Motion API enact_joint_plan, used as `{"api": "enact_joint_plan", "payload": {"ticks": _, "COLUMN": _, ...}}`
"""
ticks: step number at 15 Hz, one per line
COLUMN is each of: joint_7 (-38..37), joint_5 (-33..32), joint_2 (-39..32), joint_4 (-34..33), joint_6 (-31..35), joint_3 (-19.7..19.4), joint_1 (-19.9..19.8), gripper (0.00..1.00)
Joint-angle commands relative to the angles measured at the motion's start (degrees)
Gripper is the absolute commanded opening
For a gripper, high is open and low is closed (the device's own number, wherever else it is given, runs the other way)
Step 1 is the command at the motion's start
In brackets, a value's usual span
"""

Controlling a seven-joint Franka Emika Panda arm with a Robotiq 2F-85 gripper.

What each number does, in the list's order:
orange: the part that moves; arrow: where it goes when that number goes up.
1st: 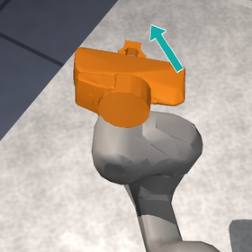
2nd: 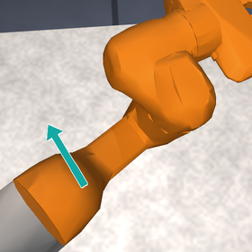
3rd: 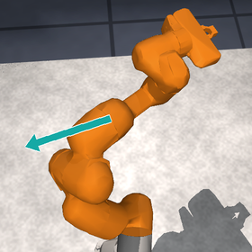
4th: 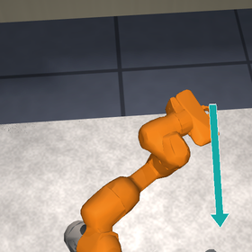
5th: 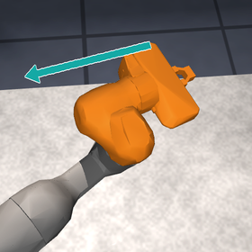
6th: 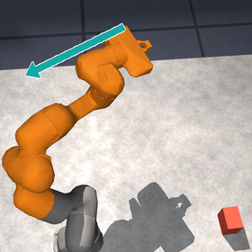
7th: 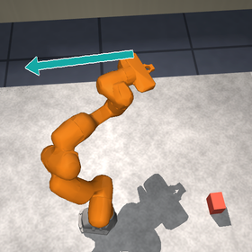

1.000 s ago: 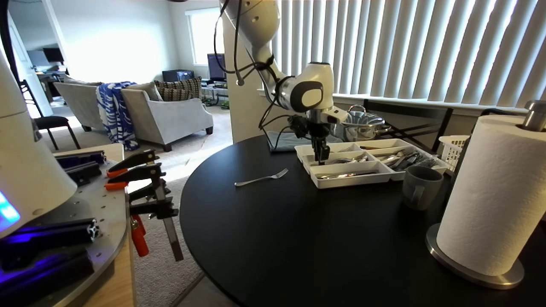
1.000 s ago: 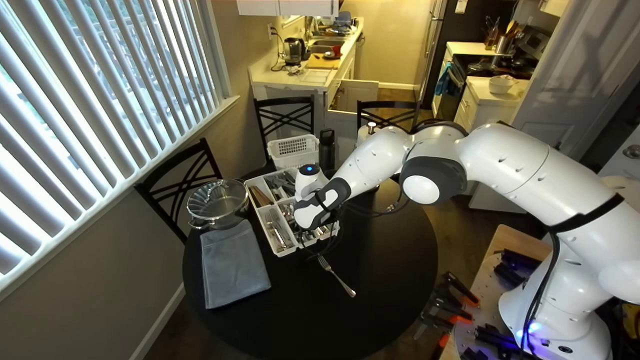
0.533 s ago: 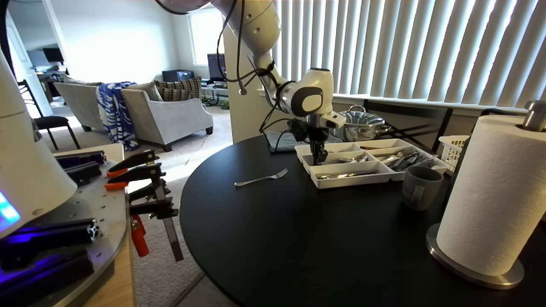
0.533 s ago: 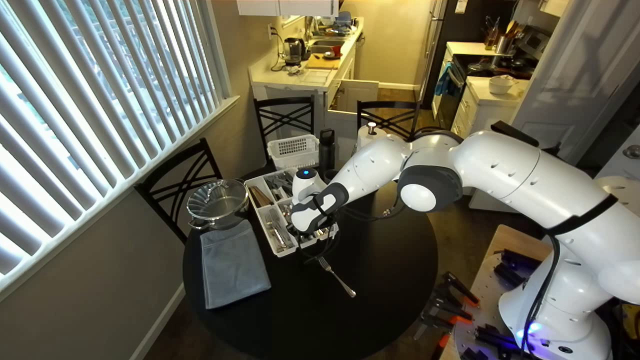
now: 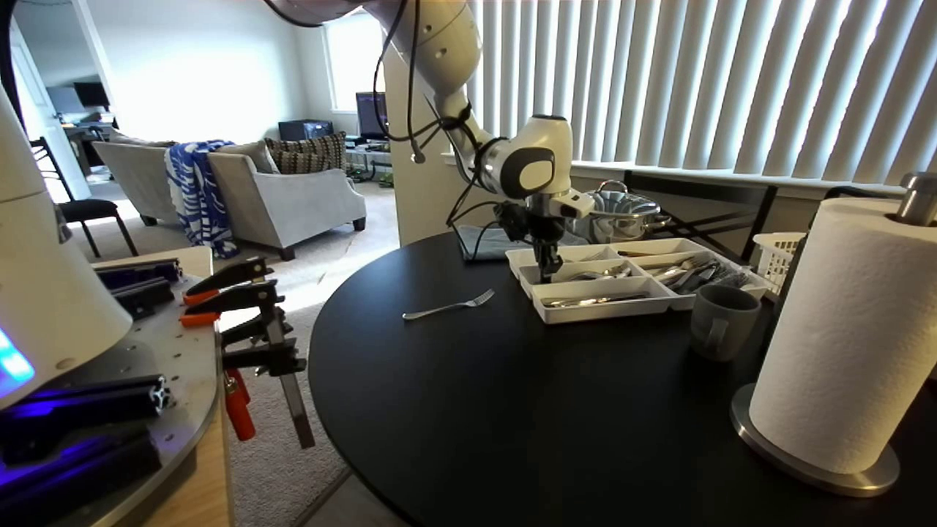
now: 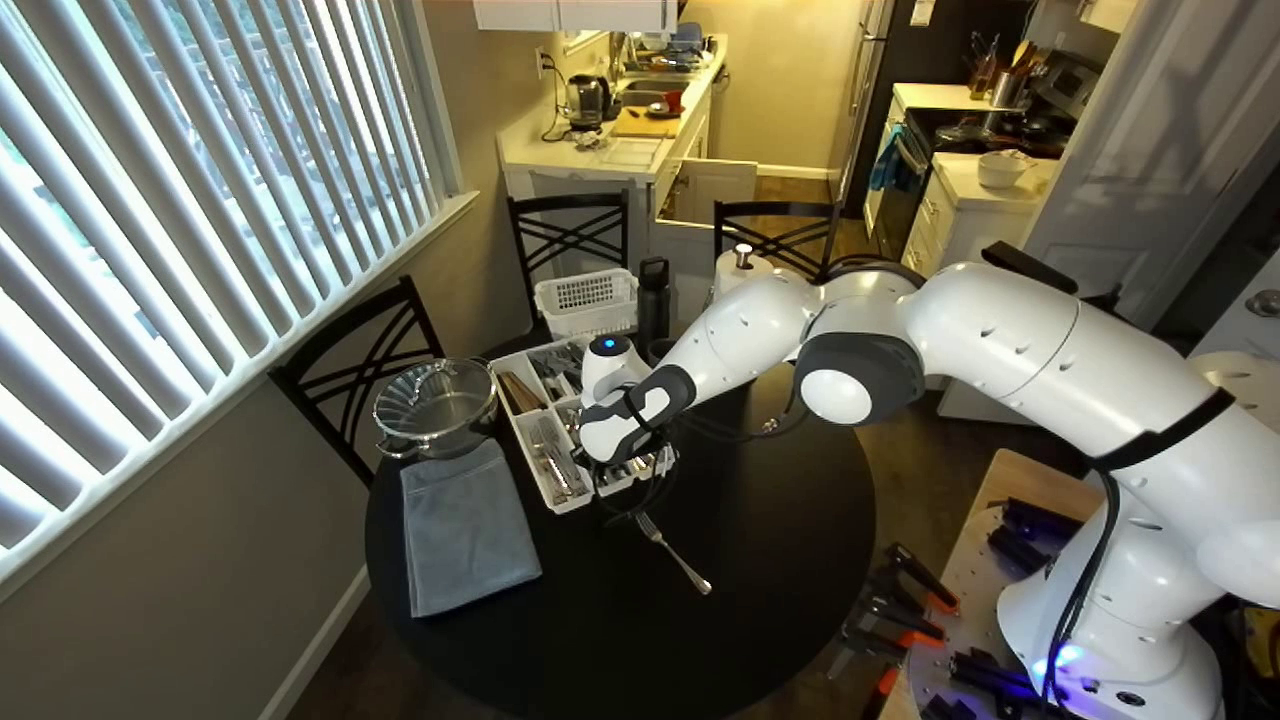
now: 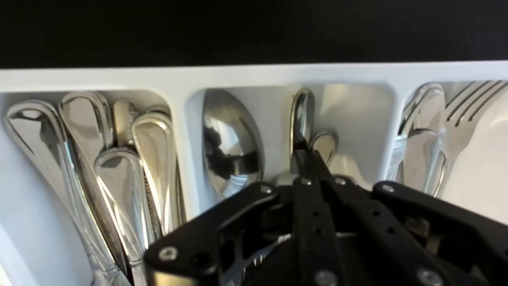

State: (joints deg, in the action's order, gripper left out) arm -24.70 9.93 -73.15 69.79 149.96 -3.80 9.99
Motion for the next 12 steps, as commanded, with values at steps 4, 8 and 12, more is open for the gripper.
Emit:
{"api": "enact_joint_plan", "payload": {"ticks": 4, "joint_7": -1.00, "joint_5": 0.14, "joint_2": 5.55, "joint_4": 8.36, "joint_6": 8.52, "joint_3": -1.79, "joint_1": 0.96, "gripper": 0.00}}
{"api": "enact_joint_plan", "payload": {"ticks": 8, "joint_7": -0.63, "joint_5": 0.74, "joint_2": 1.81, "joint_4": 2.69, "joint_6": 7.62, "joint_3": -0.43, "joint_1": -1.02, "gripper": 0.00}}
{"api": "enact_joint_plan", "payload": {"ticks": 12, "joint_7": -0.87, "joint_5": 1.46, "joint_2": -0.14, "joint_4": -0.47, "joint_6": 7.25, "joint_3": 0.59, "joint_1": -2.37, "gripper": 0.00}}
